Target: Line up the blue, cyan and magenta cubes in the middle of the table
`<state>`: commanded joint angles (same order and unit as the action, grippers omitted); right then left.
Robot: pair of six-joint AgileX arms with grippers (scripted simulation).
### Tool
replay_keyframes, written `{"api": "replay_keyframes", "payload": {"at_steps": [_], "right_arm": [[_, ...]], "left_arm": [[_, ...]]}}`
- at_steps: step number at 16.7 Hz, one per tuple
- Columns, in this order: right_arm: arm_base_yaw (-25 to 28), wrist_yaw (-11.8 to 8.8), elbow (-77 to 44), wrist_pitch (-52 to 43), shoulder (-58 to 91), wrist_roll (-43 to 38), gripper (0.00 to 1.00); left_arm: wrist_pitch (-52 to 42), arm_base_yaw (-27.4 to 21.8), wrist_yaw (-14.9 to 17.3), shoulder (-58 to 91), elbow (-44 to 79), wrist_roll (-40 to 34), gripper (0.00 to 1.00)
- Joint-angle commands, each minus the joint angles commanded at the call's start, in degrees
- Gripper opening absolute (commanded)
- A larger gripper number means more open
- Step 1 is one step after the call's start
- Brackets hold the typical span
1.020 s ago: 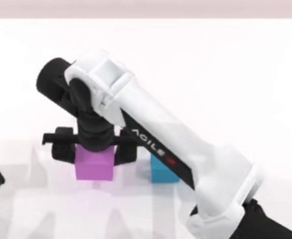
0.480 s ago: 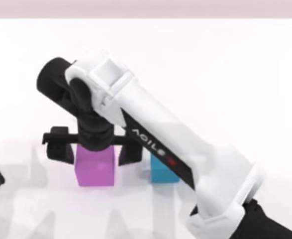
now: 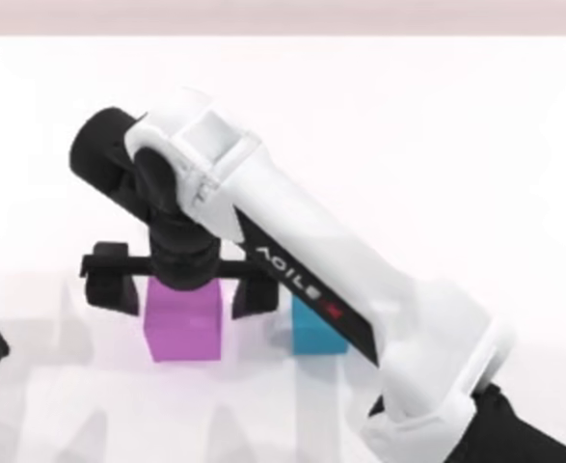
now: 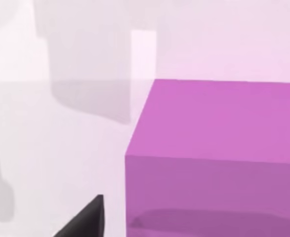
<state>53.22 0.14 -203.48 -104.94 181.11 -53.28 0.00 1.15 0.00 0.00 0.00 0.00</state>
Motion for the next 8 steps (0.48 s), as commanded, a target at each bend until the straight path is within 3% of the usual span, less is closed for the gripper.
{"api": "replay_keyframes", "payload": {"at_steps": [8], "right_arm": [[0.33,-0.23,11.83,-1.25,-13.13,0.05,1.00]], "left_arm": [[0.00,0.00,0.00,0.00,0.00,0.00,1.00]]}}
